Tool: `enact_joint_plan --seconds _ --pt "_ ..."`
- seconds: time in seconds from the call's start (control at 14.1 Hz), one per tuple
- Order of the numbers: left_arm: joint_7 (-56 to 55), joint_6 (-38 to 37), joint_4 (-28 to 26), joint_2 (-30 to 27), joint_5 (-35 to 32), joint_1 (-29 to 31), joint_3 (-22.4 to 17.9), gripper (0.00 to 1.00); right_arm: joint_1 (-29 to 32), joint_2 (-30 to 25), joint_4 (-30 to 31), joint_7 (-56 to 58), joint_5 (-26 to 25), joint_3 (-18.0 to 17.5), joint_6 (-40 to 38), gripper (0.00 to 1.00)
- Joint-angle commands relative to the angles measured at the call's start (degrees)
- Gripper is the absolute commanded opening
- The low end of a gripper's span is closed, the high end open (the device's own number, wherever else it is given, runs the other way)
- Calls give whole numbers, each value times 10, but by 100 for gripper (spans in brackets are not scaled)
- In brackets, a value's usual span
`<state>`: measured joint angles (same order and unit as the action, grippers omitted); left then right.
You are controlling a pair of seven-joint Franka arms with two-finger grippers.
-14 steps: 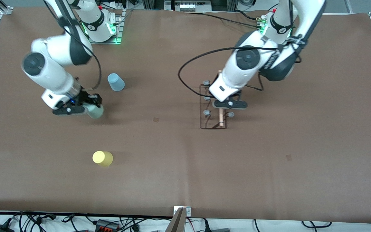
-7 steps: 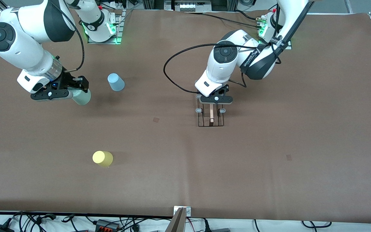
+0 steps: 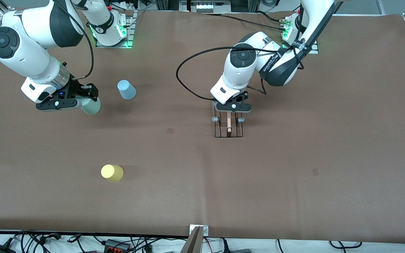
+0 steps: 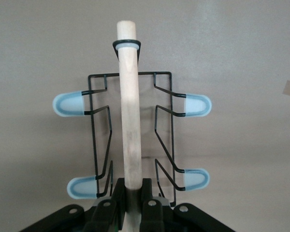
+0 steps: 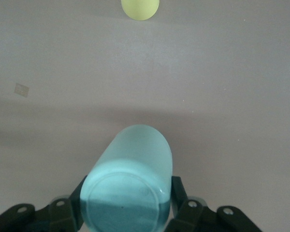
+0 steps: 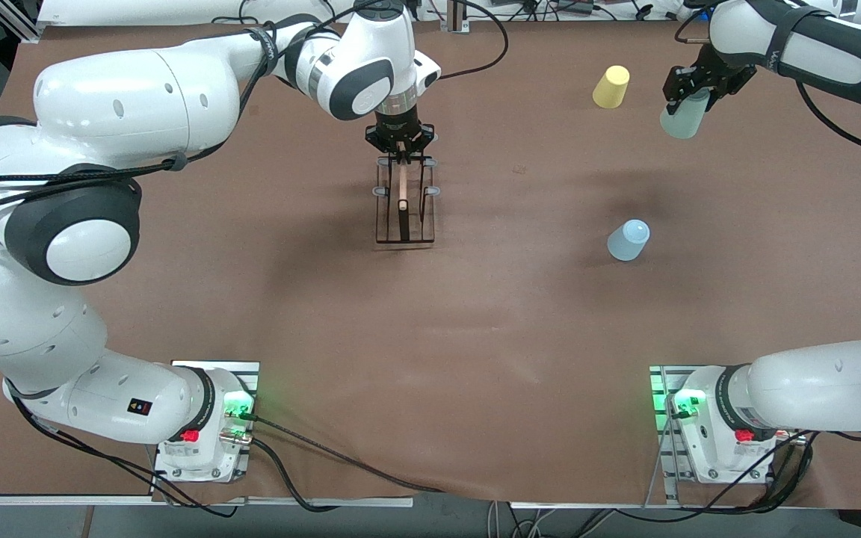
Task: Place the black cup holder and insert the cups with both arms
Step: 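Lower the wire rack onto the table and open the left gripper, then withdraw the left gripper while the right gripper lifts the teal cup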
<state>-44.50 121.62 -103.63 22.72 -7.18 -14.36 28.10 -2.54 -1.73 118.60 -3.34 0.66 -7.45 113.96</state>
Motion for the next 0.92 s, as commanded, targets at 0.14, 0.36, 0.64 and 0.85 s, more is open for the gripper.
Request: enact_joint_plan --seconds 0.14,0.36,0.64,0.85 --pt "-8 -10 9 -7 -16 3 -2 100 -1 2 -10 -2 -3 -1 -16 9" --pt "-4 -29 11 -32 -16 23 -6 100 -1 2 -10 -12 6 -1 -23 10" --pt "85 -197 96 -62 -16 70 -6 100 -60 5 -10 -142 8 -2 -19 10" --pt "174 -279 128 -72 -16 158 -1 100 -121 13 -34 -264 72 -2 -8 10"
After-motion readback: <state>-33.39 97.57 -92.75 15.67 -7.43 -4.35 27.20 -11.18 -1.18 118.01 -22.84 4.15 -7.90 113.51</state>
